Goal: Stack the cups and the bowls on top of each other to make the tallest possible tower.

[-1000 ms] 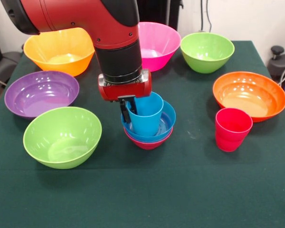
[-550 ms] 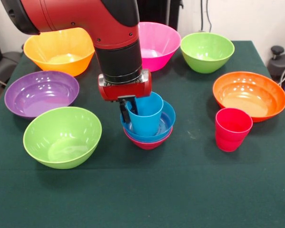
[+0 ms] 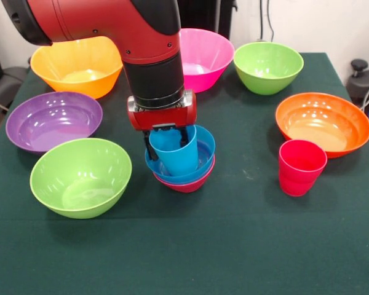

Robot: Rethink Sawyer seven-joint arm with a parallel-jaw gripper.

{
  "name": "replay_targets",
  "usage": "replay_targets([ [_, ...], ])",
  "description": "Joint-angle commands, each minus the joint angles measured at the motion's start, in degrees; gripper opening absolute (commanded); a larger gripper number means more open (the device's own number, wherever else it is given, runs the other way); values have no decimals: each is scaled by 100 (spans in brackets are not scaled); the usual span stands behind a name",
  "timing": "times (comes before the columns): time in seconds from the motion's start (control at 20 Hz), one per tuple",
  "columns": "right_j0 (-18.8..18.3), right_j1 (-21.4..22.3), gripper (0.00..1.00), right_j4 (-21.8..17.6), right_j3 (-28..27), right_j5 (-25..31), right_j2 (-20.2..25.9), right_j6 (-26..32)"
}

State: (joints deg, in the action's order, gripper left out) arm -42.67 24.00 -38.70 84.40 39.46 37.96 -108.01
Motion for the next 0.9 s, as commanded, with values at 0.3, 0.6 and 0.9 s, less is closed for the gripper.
replay_targets([
  [0.3, 97, -138, 100, -365, -205, 161, -2, 1297],
  [0.6, 98, -142, 100, -375, -163, 61, 22, 1238],
  [0.9, 178, 237, 100, -278, 146, 75, 10, 955],
])
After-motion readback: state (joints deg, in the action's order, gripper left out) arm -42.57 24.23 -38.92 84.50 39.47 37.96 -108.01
